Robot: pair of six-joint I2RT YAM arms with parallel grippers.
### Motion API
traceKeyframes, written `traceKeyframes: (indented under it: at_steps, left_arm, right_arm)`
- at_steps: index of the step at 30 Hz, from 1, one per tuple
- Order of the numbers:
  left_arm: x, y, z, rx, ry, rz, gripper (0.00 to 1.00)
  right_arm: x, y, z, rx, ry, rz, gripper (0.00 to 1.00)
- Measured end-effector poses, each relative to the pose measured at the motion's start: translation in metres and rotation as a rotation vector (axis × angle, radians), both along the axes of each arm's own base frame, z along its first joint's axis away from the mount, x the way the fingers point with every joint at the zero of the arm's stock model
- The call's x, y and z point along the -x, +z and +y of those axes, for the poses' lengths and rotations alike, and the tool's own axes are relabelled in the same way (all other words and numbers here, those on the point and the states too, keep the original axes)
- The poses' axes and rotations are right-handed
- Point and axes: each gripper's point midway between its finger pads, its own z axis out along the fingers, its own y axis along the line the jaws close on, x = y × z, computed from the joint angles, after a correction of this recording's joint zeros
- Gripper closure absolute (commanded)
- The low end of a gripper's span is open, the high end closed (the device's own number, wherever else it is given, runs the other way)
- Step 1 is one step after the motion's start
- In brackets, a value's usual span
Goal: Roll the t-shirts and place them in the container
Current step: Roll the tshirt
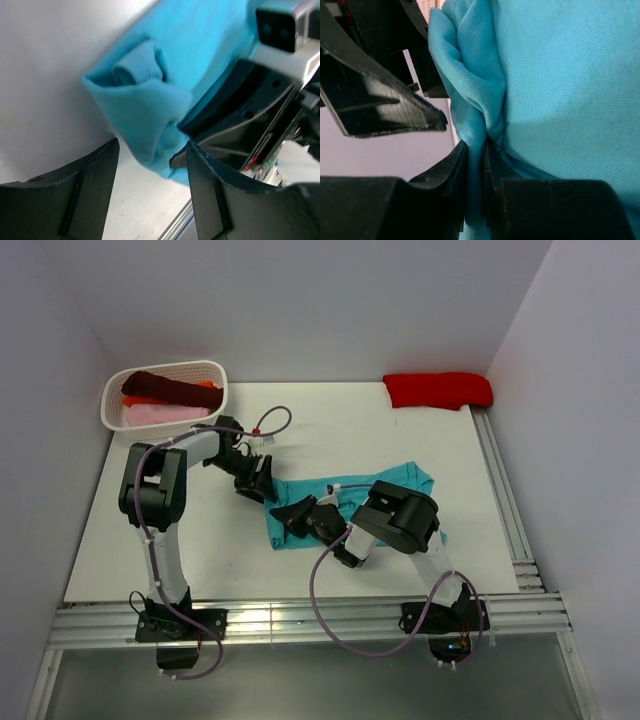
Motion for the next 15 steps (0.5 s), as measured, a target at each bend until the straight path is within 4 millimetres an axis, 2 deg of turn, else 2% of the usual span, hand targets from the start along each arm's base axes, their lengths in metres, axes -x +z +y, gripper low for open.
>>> traceKeyframes:
  at_steps: [2, 5, 6, 7, 8, 11, 12, 15]
  left_arm:
    - [-0.004, 0.0, -0.003, 0.009, 0.028, 0.007, 0.42]
    - [-0.013, -0.003, -0.008, -0.01, 0.06, -0.014, 0.55]
    - [-0.015, -0.004, -0.009, -0.02, 0.069, -0.016, 0.59]
    - [-0.017, -0.006, -0.011, -0.039, 0.077, -0.02, 0.7]
    - [-0.018, -0.008, -0.012, -0.055, 0.082, -0.024, 0.76]
    - [-0.019, -0.013, -0.015, -0.125, 0.086, -0.046, 0.9]
    - [-0.02, -0.013, -0.016, -0.145, 0.085, -0.057, 0.92]
    - [-0.02, -0.012, -0.017, -0.208, 0.075, -0.098, 0.97]
  right_arm:
    - [0.0, 0.0, 0.0, 0.001, 0.001, 0.0, 1.0]
    - [0.0, -0.001, 0.0, 0.008, 0.002, 0.0, 0.99]
    - [0.001, -0.001, 0.0, 0.014, 0.004, 0.0, 0.95]
    - [0.001, -0.001, 0.0, 0.021, 0.006, -0.001, 0.93]
    - [0.001, -0.001, 0.0, 0.031, 0.008, -0.001, 0.9]
    - [0.001, -0.001, 0.0, 0.074, 0.013, -0.005, 0.71]
    - [0.001, 0.0, 0.0, 0.093, 0.013, -0.006, 0.62]
    - [0.003, 0.007, 0.002, 0.164, 0.012, -0.014, 0.48]
